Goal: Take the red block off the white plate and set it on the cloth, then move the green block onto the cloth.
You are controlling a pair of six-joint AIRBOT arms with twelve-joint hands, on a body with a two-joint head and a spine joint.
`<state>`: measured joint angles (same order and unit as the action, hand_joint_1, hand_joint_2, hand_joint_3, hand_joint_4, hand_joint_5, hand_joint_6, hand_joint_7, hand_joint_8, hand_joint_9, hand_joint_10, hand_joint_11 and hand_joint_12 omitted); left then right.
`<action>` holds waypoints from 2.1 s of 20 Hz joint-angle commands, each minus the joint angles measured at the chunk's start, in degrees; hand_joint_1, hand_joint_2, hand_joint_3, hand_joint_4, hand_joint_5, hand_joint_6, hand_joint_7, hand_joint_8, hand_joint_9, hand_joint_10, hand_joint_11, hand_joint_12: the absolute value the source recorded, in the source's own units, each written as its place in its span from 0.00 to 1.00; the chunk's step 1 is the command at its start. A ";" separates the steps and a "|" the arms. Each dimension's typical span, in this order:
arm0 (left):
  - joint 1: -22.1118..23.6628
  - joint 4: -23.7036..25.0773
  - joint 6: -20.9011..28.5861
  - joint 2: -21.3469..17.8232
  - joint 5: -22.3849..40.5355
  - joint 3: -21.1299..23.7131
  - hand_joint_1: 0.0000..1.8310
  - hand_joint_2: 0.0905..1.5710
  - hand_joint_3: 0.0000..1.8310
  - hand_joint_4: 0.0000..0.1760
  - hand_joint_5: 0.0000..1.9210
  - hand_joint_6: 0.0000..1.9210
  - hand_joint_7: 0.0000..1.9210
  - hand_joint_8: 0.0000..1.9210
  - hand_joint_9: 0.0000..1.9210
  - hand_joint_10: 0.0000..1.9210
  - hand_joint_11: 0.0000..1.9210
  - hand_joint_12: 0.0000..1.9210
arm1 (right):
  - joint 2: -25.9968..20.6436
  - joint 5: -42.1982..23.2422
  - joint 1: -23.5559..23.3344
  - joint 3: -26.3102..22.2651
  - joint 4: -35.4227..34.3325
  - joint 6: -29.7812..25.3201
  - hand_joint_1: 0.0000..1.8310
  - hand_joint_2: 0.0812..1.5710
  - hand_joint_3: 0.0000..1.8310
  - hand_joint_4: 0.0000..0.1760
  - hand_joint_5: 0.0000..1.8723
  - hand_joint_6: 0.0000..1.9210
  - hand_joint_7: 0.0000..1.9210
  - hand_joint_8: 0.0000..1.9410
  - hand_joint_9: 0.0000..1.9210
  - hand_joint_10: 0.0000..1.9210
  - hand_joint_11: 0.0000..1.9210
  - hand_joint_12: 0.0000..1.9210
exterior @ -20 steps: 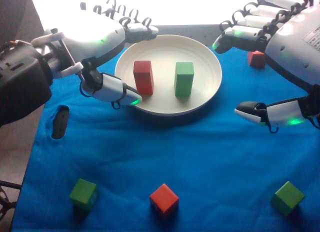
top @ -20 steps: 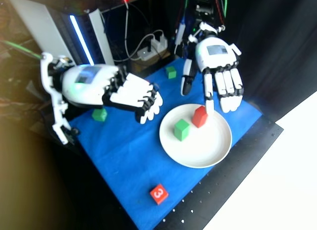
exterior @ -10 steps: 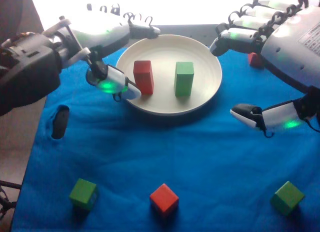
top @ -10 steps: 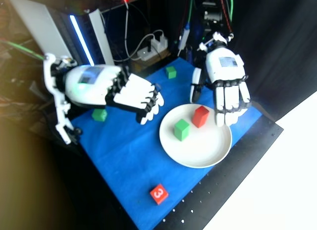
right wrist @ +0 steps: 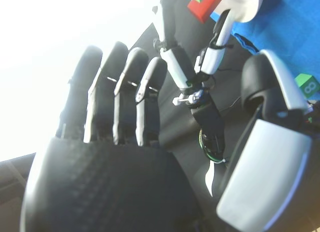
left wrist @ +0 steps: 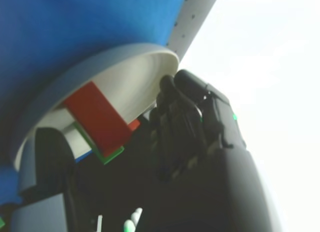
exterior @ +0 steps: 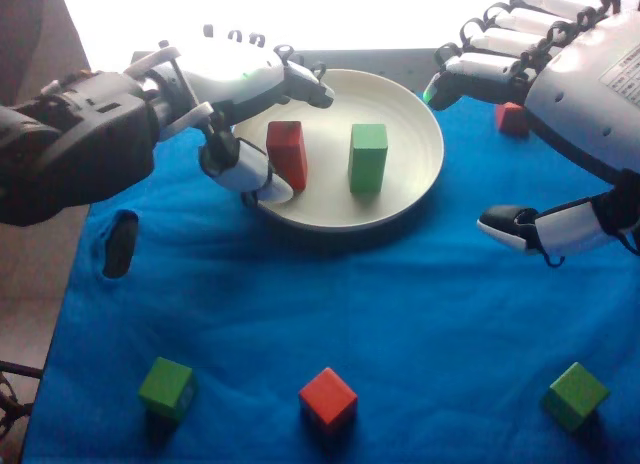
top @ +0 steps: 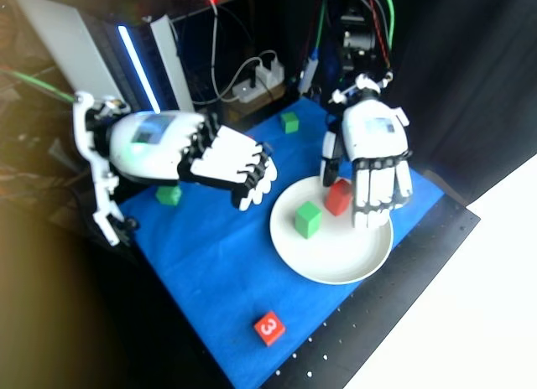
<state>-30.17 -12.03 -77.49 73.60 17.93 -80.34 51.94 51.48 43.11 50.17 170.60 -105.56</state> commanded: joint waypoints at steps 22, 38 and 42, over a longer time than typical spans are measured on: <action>0.96 -1.19 0.16 -1.28 9.43 1.26 0.74 0.75 0.00 0.00 0.36 0.69 0.41 0.65 0.44 0.74 0.38 0.79 | 0.20 7.12 -0.58 0.20 1.97 0.15 0.60 0.33 0.26 0.00 0.27 0.31 0.26 0.47 0.21 0.64 0.12 0.91; -3.53 3.58 0.44 -16.89 29.51 19.80 0.65 0.75 0.00 0.00 0.40 0.62 0.47 0.67 0.39 0.64 0.29 0.89 | 0.14 7.12 0.33 -0.02 1.10 0.13 0.61 0.35 0.23 0.00 0.28 0.29 0.23 0.41 0.17 0.58 0.05 0.89; -6.77 6.38 8.76 -19.75 35.67 21.83 0.66 0.74 0.00 0.00 0.42 0.60 0.47 0.68 0.42 0.69 0.35 0.90 | 0.12 7.12 0.54 -0.11 0.73 0.13 0.57 0.38 0.18 0.00 0.32 0.23 0.28 0.37 0.21 0.55 0.09 0.85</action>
<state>-38.24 -5.54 -67.09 53.89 46.17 -58.50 52.05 51.62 44.18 50.13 170.19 -105.56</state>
